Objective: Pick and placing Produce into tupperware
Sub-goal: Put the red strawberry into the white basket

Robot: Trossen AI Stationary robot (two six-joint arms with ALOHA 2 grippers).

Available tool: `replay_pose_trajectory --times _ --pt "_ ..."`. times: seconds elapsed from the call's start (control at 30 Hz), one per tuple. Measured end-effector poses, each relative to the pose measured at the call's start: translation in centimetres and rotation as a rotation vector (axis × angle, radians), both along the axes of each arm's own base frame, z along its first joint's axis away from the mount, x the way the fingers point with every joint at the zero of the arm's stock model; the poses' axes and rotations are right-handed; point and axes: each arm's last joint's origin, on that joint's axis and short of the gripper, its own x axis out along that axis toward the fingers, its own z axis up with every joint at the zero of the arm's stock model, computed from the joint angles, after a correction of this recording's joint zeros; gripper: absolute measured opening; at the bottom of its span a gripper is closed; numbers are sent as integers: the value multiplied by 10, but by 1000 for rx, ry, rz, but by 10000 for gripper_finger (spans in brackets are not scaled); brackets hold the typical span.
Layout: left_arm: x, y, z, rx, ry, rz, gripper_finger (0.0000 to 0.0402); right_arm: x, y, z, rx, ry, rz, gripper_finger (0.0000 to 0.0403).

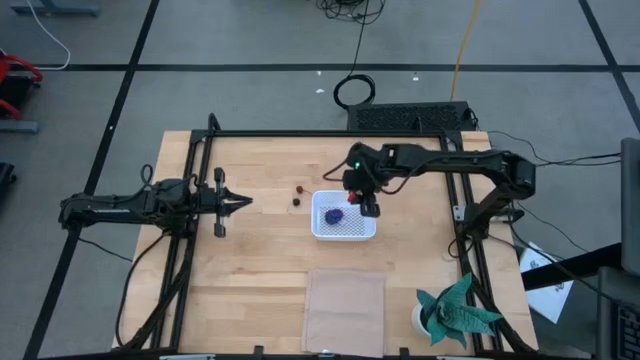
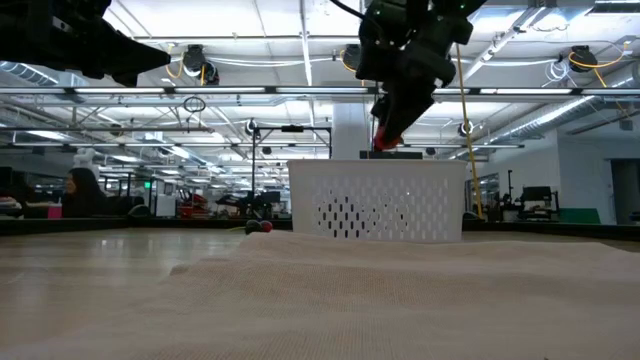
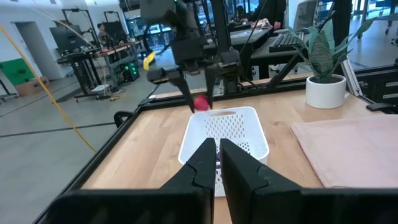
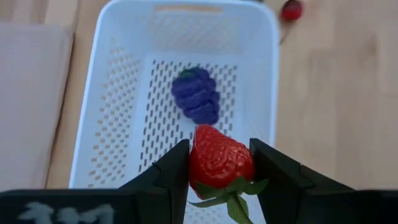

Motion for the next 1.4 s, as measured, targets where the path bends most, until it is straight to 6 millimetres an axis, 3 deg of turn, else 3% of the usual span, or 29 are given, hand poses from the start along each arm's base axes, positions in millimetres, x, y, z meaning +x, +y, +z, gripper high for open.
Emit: replay_pose_trajectory --times 0.6,0.87,1.13,1.4 --pt "0 0 -1 0 7 0 26 22 8 -49 -70 110 254 137" --pt "0 0 -2 22 23 -2 26 24 7 -52 -177 124 309 137" --pt "0 0 -2 25 22 -2 26 29 22 -54 -180 114 356 137" --pt "0 0 -2 23 22 -2 26 30 24 -59 -162 133 336 137"
